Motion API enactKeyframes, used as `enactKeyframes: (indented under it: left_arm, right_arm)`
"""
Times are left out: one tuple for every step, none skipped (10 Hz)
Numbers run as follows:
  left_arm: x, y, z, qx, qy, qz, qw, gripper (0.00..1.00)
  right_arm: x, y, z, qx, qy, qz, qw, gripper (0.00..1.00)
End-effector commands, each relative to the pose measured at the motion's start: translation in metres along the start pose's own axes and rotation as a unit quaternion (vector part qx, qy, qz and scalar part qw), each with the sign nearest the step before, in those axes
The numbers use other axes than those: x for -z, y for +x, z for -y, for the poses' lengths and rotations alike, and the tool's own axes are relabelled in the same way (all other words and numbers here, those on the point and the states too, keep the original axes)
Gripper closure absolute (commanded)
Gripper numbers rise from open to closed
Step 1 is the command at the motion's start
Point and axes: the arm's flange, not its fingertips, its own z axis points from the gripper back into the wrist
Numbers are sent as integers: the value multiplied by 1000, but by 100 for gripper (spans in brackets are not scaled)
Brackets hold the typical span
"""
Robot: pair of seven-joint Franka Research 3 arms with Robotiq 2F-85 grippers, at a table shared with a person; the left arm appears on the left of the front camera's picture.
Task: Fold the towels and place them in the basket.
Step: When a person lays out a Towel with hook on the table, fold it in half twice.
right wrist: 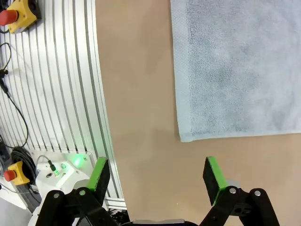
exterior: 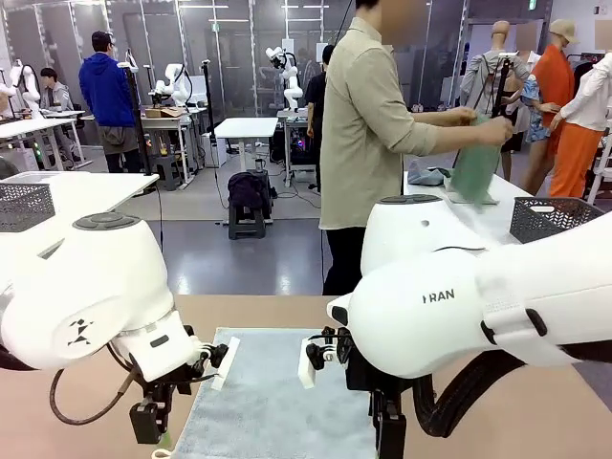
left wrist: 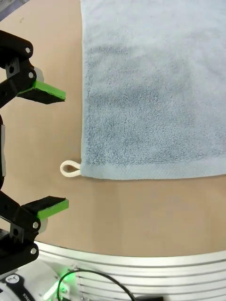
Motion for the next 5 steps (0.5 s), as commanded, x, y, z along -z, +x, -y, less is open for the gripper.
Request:
enactKeyframes:
  left_arm:
    - [-3,-1,0,-2,1,0,1000,0]
    - [-3,-1,0,-2,1,0,1000,0]
    - [-3,-1,0,-2,1,0,1000,0]
    - [-3,-1,0,-2,1,0,1000,0]
    - [-3,-1,0,-2,1,0,1000,0]
  right_arm:
    - [-2,0,0,-2,-3,-1,1000,0]
    - [-2,0,0,-2,-3,-1,1000,0]
    - [-2,0,0,-2,-3,-1,1000,0]
    - [-2,0,0,-2,-3,-1,1000,0]
    - [-2,0,0,-2,-3,-1,1000,0]
